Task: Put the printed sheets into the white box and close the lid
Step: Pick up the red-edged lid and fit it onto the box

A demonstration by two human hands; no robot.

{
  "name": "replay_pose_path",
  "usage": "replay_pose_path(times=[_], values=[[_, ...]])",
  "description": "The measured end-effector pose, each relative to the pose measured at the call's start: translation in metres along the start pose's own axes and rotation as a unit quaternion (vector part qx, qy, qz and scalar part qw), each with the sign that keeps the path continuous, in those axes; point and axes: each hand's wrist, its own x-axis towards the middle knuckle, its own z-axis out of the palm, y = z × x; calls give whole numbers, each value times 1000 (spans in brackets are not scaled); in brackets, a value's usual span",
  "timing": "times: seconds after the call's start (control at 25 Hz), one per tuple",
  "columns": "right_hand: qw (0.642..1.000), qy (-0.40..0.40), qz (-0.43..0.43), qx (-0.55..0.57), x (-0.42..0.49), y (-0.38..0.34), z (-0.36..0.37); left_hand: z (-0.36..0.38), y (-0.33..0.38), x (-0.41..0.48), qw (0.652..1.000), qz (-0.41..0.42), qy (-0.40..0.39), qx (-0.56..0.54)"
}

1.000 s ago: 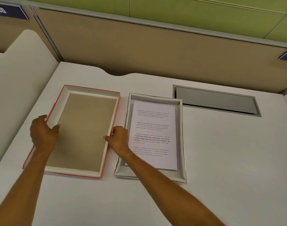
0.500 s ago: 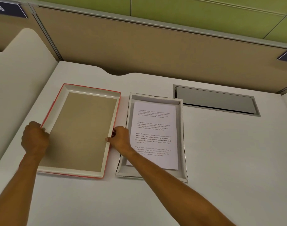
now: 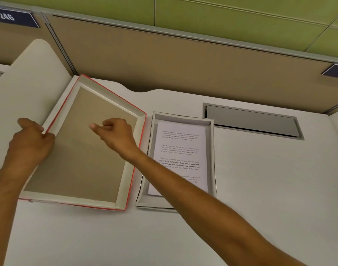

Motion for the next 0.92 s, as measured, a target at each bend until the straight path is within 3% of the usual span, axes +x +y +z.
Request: replay_pose_path(times=[0.2, 0.44, 0.56, 0.64, 0.76, 0.92], values=[[999, -29, -9, 44, 1, -42, 20, -49, 76, -71, 996, 89, -21, -15], [994, -28, 9, 104, -9, -50, 8, -55, 138, -144, 982, 177, -53, -27], [991, -13, 18, 130, -16, -49, -10, -64, 141, -136, 967, 138, -200, -74], [989, -11, 22, 148, -19, -50, -24, -79, 141, -123, 941, 92, -282, -163], [985, -15, 45, 168, -28, -52, -45, -69, 135, -112, 918, 48, -305, -250], [968, -36, 65, 238, -47, -67, -75, -16, 123, -123, 917, 16, -302, -260]])
